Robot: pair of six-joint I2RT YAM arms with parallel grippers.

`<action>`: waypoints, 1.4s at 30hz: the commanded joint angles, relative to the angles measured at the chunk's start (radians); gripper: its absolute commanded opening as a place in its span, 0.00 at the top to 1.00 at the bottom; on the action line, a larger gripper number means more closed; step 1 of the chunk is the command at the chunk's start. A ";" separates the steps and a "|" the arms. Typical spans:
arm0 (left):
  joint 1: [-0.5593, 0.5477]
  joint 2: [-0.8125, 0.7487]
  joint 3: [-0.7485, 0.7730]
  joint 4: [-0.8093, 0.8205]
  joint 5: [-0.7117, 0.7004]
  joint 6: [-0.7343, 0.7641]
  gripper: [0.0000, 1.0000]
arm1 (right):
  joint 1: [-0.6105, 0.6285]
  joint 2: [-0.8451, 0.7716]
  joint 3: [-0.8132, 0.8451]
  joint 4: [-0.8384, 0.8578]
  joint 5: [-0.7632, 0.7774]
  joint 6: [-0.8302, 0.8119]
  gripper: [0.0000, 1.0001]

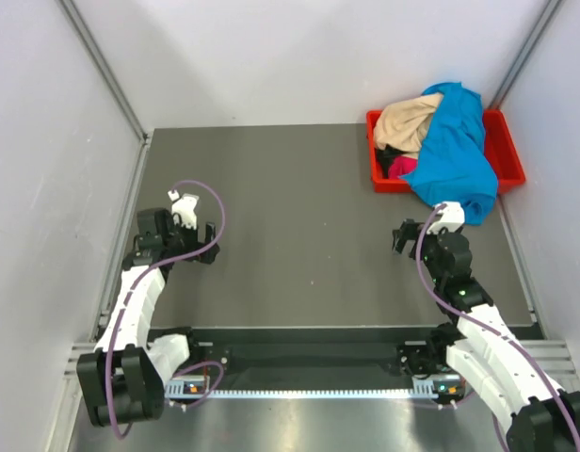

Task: Fold and stack the t-shirts
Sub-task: Grab the tshirt from the pile

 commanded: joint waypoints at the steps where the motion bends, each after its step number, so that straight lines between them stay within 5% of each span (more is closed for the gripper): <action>1: 0.002 0.014 0.012 0.045 -0.010 -0.019 0.01 | 0.005 -0.015 0.029 0.040 0.029 0.010 0.00; 9: 0.002 0.097 0.119 0.033 -0.080 0.076 0.01 | -0.004 0.045 0.153 0.110 0.036 0.062 0.00; 17: 0.000 0.300 0.423 -0.122 0.018 0.047 0.01 | -0.088 0.548 0.653 -0.114 0.191 -0.050 0.03; 24: -0.024 0.396 0.529 -0.116 0.064 0.013 0.01 | -0.223 1.003 1.029 -0.253 0.251 -0.090 0.11; 31: -0.027 0.495 0.583 -0.135 0.039 0.027 0.02 | -0.228 1.392 1.405 -0.411 0.194 -0.179 0.04; 36: -0.029 0.523 0.601 -0.150 0.053 0.040 0.04 | -0.231 1.455 1.465 -0.448 0.208 -0.176 0.27; 41: -0.029 0.528 0.609 -0.158 0.055 0.047 0.04 | -0.233 1.433 1.456 -0.461 0.239 -0.171 0.83; 42: -0.029 0.528 0.609 -0.156 0.058 0.045 0.04 | -0.234 1.414 1.448 -0.462 0.252 -0.173 0.88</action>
